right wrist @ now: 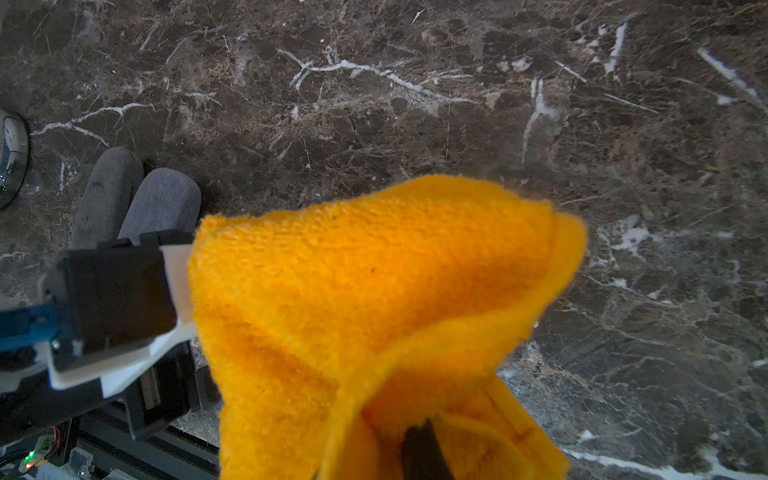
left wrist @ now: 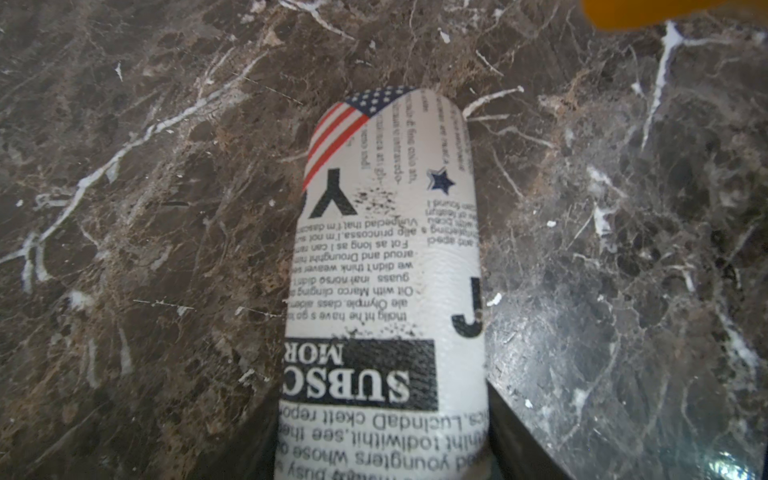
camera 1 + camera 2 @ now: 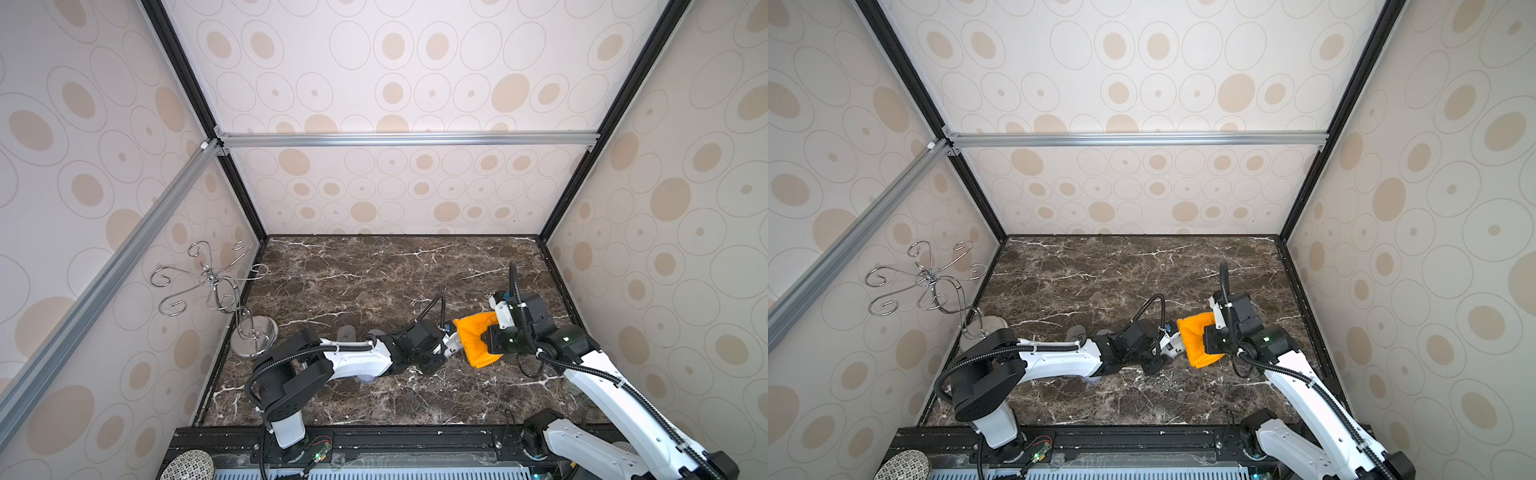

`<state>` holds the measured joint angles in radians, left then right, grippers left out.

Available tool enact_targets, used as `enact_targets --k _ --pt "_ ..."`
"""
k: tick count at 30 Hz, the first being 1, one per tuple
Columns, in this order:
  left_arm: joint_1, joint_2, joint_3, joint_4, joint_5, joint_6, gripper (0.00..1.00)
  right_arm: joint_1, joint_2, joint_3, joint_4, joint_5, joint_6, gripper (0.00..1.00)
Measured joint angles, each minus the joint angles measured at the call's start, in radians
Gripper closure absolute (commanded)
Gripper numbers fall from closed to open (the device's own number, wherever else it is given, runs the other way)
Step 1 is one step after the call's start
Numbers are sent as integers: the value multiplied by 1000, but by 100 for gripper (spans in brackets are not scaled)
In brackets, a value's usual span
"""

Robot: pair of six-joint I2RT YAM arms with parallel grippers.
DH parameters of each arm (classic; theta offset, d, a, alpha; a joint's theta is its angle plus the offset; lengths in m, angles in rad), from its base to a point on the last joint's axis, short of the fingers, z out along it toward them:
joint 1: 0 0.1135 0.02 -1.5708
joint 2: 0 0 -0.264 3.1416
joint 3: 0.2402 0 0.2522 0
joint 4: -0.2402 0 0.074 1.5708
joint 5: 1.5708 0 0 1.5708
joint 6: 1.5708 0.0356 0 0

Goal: Wipe the eyeglass case
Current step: Wipe the dirt from the eyeglass case.

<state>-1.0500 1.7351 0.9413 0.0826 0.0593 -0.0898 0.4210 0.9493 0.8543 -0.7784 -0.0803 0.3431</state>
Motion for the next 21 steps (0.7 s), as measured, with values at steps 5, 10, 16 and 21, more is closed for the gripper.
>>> enact_targets --k 5,10,16,21 --pt "-1 -6 0 -21 6 16 46 28 63 3 39 5 8 100" --pt "-1 -23 -1 -26 6 25 46 53 114 16 76 5 11 100" --pt "-2 -57 -8 -27 13 36 46 65 142 21 109 6 14 100" --pt "-2 -72 -35 -24 20 62 46 66 148 35 117 8 3 100"
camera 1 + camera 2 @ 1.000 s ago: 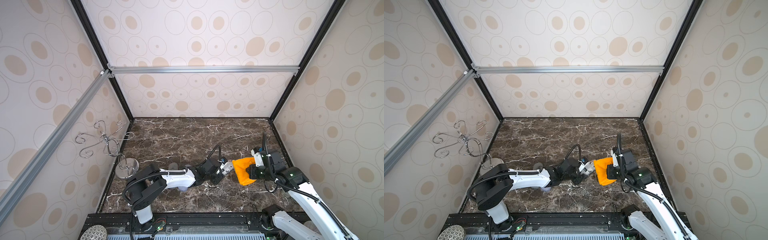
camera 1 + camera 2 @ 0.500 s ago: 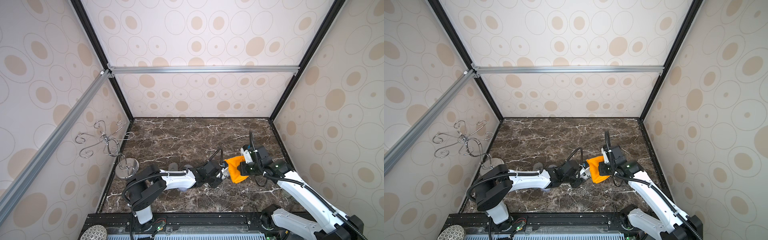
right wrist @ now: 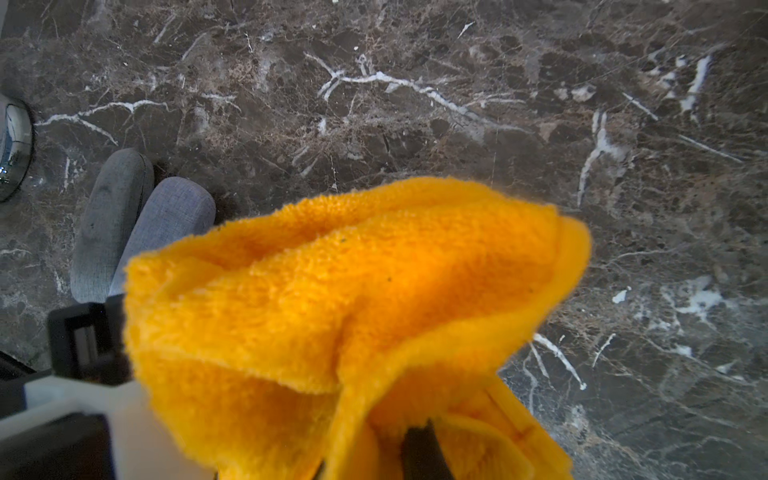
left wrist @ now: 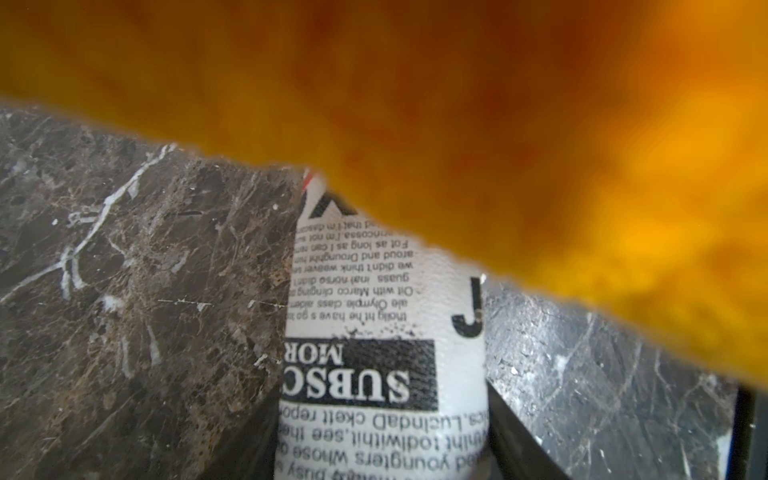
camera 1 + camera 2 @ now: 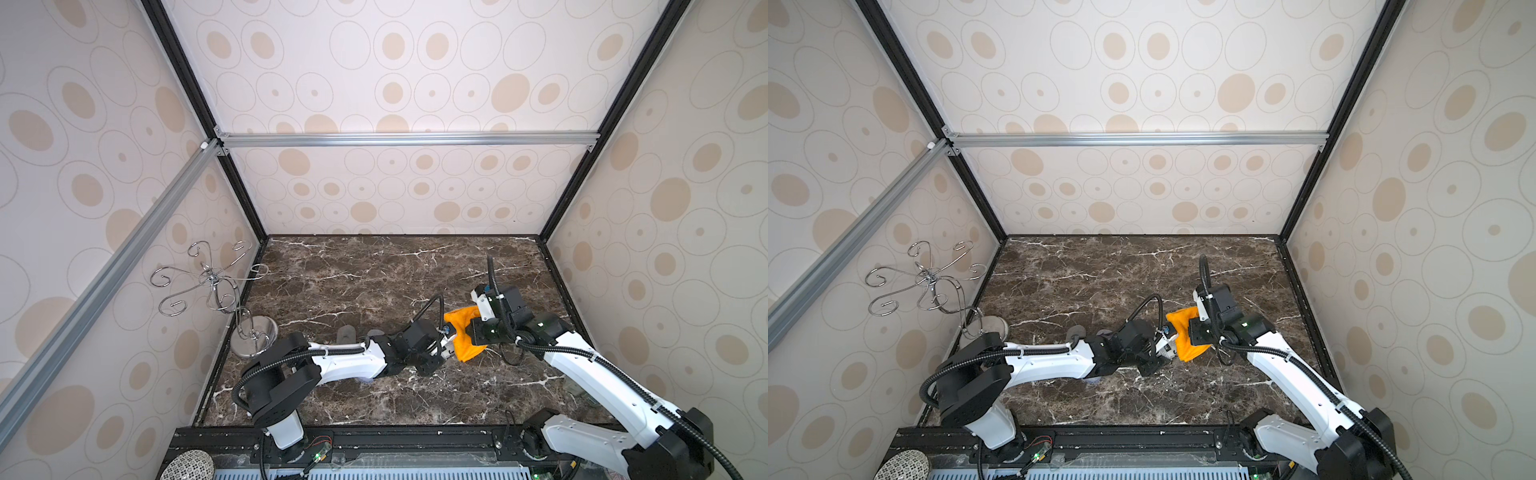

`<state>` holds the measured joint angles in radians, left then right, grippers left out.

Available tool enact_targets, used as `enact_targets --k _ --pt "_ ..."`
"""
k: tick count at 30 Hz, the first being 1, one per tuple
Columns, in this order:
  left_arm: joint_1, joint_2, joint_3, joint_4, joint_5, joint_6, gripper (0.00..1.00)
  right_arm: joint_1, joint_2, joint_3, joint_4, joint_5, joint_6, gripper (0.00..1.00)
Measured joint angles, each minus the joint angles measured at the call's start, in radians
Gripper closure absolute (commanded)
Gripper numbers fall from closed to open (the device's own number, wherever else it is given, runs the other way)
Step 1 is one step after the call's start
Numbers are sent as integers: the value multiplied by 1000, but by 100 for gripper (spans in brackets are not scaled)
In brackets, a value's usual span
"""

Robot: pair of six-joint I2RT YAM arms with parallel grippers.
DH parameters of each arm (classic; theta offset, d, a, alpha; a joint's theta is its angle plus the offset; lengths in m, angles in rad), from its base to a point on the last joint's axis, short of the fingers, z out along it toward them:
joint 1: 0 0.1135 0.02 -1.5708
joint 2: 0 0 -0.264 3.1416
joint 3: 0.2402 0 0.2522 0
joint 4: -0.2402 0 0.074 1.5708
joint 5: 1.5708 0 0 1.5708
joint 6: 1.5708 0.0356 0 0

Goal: Wipe the eyeglass case
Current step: Wipe the dirt from the eyeglass case.

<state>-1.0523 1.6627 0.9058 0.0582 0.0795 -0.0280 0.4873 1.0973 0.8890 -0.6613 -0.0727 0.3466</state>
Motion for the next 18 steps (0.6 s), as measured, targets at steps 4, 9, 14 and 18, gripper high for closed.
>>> enact_targets --k 4,9,14,18 --pt "0 -18 -30 0 8 22 46 1 0 14 -5 11 -12 100" --pt "0 -60 -68 8 21 50 46 1 3 31 -8 19 -28 100" --pt "4 -113 -92 17 43 71 46 19 50 33 -12 5 -53 100" --pt "6 -130 -97 32 61 74 46 49 100 33 -6 6 -70 100"
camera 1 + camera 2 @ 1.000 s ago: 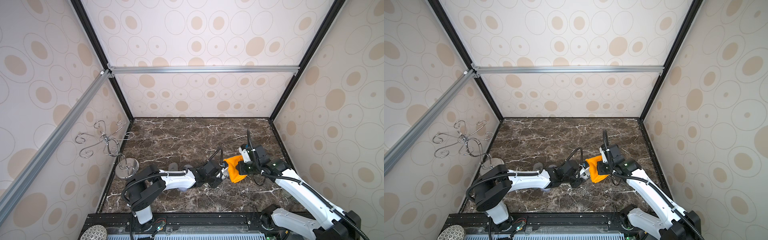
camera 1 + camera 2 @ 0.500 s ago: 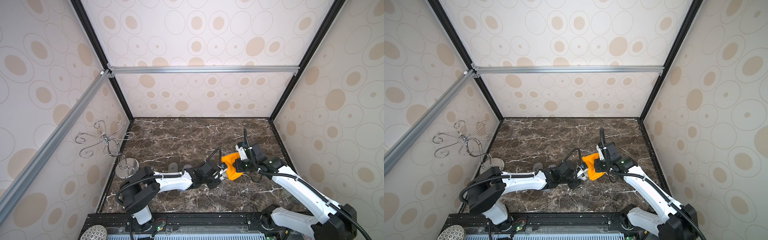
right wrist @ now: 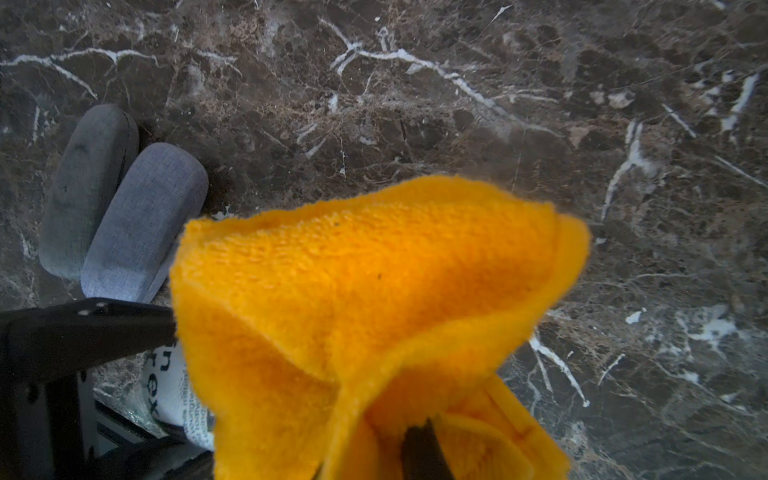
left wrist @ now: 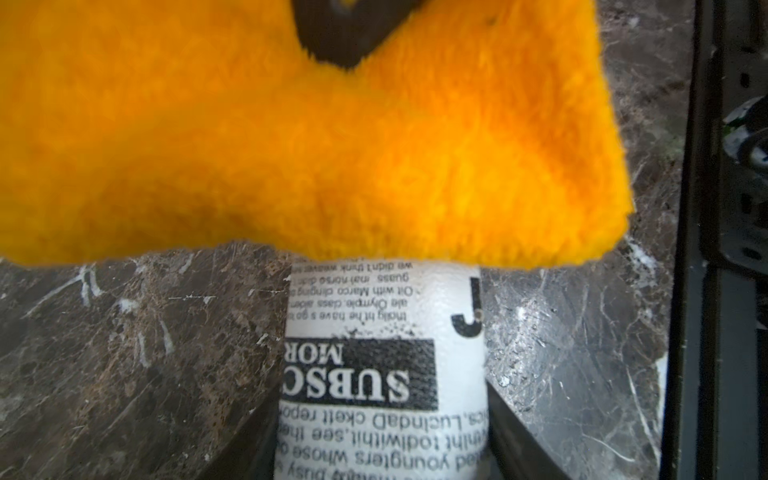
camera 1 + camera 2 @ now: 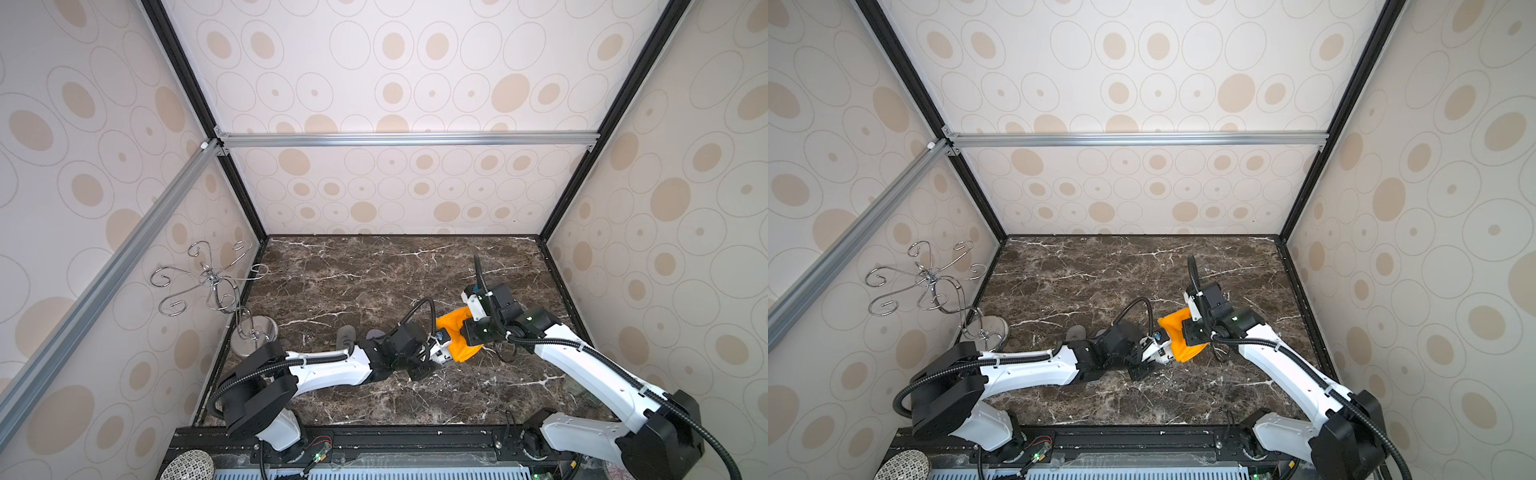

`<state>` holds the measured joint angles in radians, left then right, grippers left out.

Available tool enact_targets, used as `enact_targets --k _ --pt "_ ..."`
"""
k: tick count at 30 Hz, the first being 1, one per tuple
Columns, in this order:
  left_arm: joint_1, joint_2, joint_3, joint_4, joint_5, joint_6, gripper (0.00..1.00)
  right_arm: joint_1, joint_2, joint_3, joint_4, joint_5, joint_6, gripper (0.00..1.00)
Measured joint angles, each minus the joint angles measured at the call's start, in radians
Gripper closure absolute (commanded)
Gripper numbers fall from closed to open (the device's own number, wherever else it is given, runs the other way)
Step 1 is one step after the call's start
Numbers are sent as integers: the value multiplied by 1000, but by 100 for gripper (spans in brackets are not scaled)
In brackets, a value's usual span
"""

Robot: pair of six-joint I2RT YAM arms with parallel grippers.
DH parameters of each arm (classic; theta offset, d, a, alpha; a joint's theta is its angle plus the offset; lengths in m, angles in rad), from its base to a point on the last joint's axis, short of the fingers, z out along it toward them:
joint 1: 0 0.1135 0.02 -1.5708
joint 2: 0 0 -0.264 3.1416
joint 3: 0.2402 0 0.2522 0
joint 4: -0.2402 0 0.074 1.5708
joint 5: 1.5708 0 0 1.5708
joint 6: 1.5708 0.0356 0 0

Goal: Wipe the eyeglass case
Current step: Wipe the dirt from the eyeglass case.

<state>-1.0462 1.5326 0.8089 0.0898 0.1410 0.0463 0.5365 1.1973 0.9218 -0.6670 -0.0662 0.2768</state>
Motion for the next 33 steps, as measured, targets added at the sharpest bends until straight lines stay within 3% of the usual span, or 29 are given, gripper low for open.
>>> enact_targets --k 10,20,23,29,33 --pt "7 0 -23 31 -1 -17 48 86 17 -37 92 -21 -8 100" --pt "7 0 -53 73 -4 -31 49 57 1 -68 57 167 63 100" --pt "7 0 -55 77 -5 -32 49 57 -6 -68 65 121 61 100" --pt "8 0 -65 101 -8 -47 49 57 -15 -88 136 -87 59 100" --pt "7 0 -84 117 -10 -56 49 58 -15 -108 148 -94 74 100"
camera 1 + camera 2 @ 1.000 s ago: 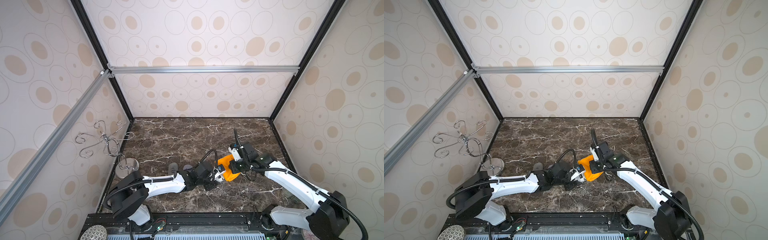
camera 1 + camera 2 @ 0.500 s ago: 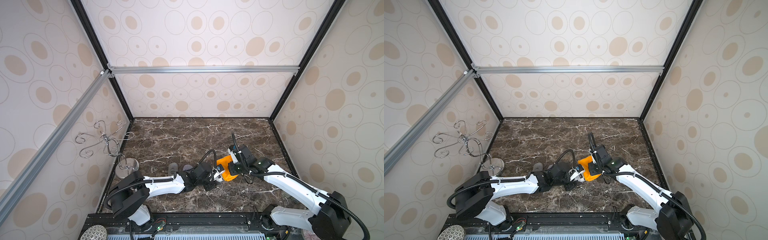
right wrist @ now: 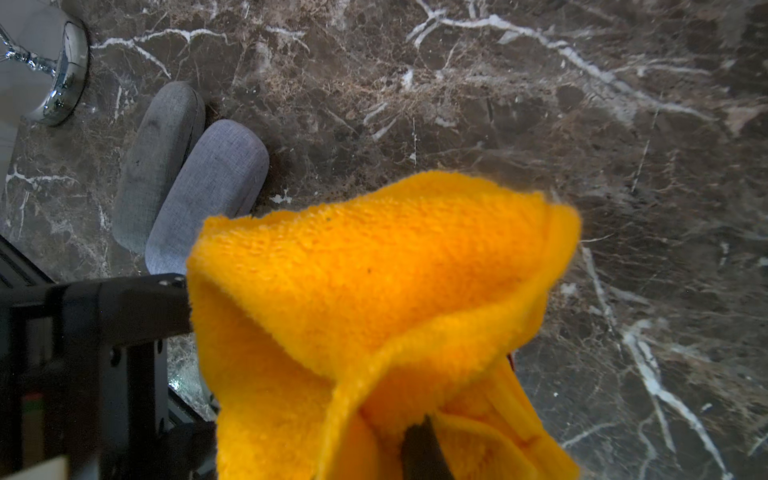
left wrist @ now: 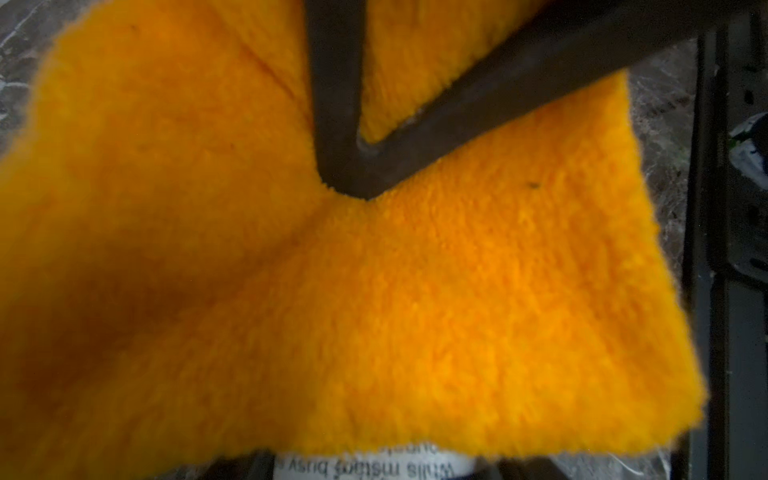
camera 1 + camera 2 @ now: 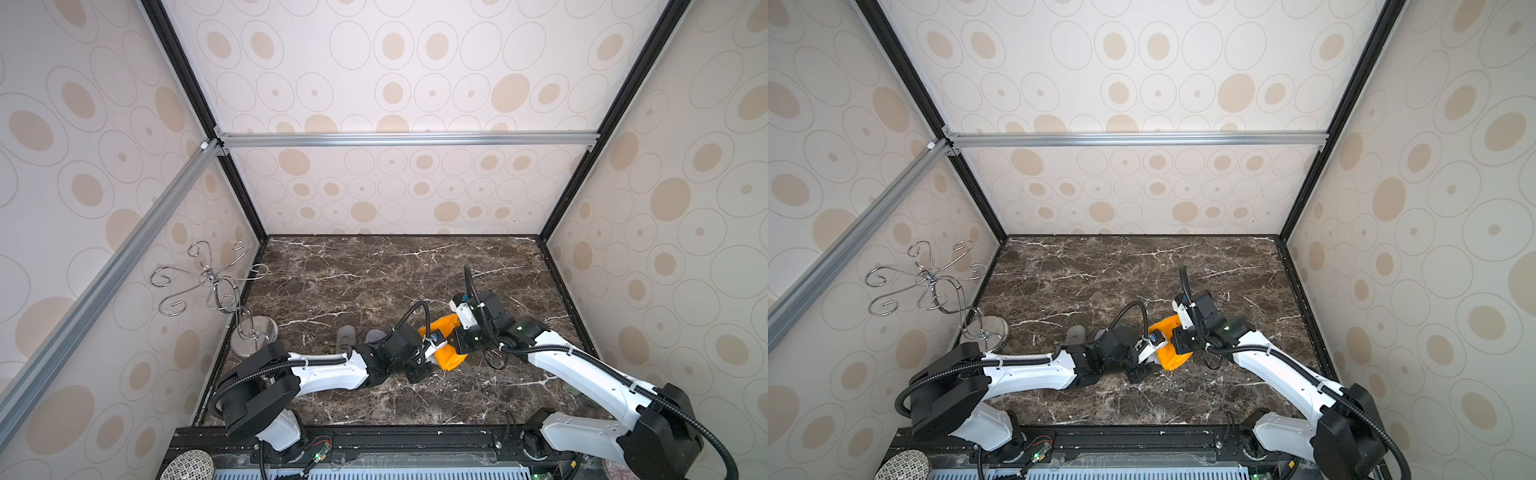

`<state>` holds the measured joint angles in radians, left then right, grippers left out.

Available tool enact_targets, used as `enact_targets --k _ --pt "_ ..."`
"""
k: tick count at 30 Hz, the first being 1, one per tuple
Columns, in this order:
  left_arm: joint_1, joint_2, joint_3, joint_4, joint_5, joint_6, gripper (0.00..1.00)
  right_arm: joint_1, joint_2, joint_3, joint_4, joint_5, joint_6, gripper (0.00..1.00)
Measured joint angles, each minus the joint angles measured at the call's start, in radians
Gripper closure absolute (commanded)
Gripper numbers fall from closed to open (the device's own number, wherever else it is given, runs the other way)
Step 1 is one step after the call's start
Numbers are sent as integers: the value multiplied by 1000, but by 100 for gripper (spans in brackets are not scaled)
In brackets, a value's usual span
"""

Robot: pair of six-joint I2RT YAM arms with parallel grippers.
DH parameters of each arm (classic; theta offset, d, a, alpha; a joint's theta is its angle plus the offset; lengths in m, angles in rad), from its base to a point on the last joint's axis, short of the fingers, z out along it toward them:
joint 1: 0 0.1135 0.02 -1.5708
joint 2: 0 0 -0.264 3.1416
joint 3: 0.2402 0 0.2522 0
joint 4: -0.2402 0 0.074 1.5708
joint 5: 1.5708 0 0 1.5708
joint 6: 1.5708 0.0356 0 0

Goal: Wipe the eyeglass case
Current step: Wipe the dirt from the eyeglass case.

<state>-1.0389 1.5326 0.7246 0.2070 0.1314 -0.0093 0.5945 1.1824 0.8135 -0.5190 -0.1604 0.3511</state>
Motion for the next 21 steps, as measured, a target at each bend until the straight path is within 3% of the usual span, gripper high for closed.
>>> enact_targets --k 8,18,21 --pt "0 -22 -32 19 -11 -15 49 0 0 10 -78 226 33 100" --pt "0 -31 -40 43 -24 -39 49 25 0 15 6 32 3 100" --pt "0 -31 -41 48 -25 -43 49 28 5 15 15 29 8 100"
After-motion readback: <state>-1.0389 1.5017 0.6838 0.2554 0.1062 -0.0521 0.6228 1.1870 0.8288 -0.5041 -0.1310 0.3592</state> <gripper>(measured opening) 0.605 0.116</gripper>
